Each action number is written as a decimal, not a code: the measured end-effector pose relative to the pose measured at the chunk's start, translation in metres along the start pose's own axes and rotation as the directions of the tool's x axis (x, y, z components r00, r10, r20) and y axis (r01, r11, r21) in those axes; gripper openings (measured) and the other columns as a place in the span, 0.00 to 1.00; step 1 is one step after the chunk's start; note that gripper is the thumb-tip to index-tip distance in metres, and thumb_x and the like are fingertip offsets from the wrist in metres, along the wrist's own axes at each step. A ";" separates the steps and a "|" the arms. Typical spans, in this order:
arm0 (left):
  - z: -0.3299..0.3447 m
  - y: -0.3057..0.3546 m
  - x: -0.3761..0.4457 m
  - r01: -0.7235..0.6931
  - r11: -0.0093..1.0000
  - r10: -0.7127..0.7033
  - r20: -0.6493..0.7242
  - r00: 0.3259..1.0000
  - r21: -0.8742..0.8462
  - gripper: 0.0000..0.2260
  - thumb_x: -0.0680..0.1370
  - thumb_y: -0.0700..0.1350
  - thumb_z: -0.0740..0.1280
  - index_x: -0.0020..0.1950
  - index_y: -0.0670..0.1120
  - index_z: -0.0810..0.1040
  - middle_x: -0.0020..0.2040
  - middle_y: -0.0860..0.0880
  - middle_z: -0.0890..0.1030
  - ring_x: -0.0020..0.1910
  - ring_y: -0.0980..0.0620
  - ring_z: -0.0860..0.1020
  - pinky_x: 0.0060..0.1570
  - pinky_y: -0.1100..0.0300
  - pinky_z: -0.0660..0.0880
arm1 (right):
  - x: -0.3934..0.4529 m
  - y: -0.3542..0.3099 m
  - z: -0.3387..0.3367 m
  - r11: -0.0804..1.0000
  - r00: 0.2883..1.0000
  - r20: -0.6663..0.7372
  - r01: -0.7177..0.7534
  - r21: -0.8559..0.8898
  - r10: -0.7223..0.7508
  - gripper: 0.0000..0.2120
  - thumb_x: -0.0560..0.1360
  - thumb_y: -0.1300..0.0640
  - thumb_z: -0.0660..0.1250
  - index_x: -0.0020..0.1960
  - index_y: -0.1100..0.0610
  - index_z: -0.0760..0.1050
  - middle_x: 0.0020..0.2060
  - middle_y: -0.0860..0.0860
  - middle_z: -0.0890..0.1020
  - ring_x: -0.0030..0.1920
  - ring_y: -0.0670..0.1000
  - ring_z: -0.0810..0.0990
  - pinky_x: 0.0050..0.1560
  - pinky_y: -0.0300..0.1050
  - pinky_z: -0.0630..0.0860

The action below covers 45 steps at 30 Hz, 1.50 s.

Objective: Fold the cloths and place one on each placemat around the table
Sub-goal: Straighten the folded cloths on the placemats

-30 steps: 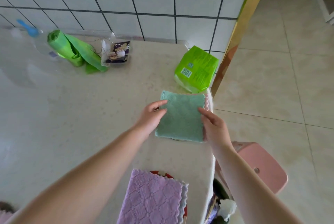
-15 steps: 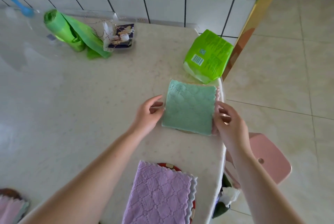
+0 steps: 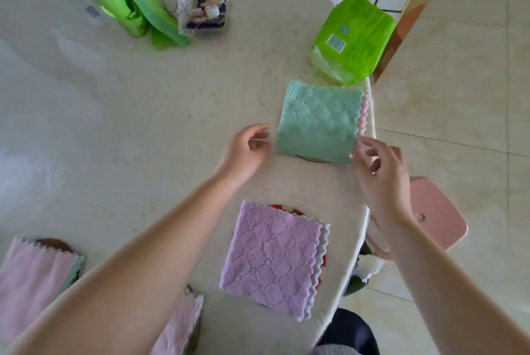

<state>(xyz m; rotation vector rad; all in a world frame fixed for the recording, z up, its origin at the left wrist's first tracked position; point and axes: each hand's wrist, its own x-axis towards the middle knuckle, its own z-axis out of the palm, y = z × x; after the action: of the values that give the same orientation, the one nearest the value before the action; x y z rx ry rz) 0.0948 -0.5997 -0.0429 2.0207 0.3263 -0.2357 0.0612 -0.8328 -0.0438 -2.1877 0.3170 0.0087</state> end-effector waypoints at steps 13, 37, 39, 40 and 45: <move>-0.051 -0.066 -0.127 0.087 0.910 -0.134 0.089 0.987 0.406 0.07 0.73 0.54 0.69 0.45 0.53 0.82 0.47 0.52 0.78 0.49 0.54 0.76 0.51 0.59 0.71 | -0.110 0.004 0.012 0.921 0.945 0.324 0.094 -0.378 0.037 0.14 0.72 0.43 0.67 0.50 0.52 0.74 0.47 0.47 0.75 0.45 0.52 0.77 0.43 0.47 0.75; -0.055 -0.095 -0.178 0.057 0.880 -0.133 0.130 0.982 0.471 0.06 0.66 0.66 0.62 0.32 0.67 0.71 0.45 0.55 0.78 0.51 0.51 0.76 0.55 0.52 0.73 | -0.163 0.013 0.009 0.952 0.961 0.265 0.008 -0.307 0.078 0.08 0.73 0.48 0.67 0.43 0.52 0.78 0.45 0.46 0.74 0.48 0.49 0.74 0.44 0.41 0.66; -0.054 -0.101 -0.179 0.029 0.881 -0.111 0.147 0.983 0.473 0.06 0.64 0.66 0.60 0.31 0.68 0.70 0.42 0.56 0.78 0.49 0.51 0.76 0.53 0.54 0.73 | -0.164 0.011 0.015 0.925 0.960 0.267 0.029 -0.378 0.079 0.13 0.73 0.45 0.66 0.46 0.55 0.79 0.45 0.46 0.72 0.51 0.51 0.72 0.48 0.42 0.65; -0.053 -0.101 -0.178 0.028 0.878 -0.110 0.145 0.983 0.477 0.06 0.65 0.65 0.61 0.29 0.67 0.70 0.41 0.56 0.77 0.49 0.50 0.76 0.52 0.54 0.73 | -0.163 0.009 0.017 0.918 0.961 0.262 0.022 -0.396 0.090 0.14 0.73 0.44 0.66 0.46 0.55 0.79 0.45 0.47 0.72 0.52 0.52 0.72 0.49 0.43 0.66; -0.051 -0.098 -0.175 0.043 0.864 -0.116 0.115 0.986 0.502 0.12 0.70 0.57 0.69 0.29 0.65 0.70 0.43 0.54 0.76 0.50 0.49 0.76 0.52 0.55 0.72 | -0.162 0.010 0.018 0.944 0.962 0.249 -0.028 -0.330 0.116 0.10 0.72 0.49 0.68 0.42 0.55 0.78 0.44 0.47 0.72 0.53 0.53 0.73 0.55 0.47 0.70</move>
<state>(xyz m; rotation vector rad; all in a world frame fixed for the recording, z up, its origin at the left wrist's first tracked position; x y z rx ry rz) -0.1012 -0.5346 -0.0487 2.4874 0.2774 -0.5632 -0.0958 -0.7883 -0.0424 -2.4614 0.2567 0.4204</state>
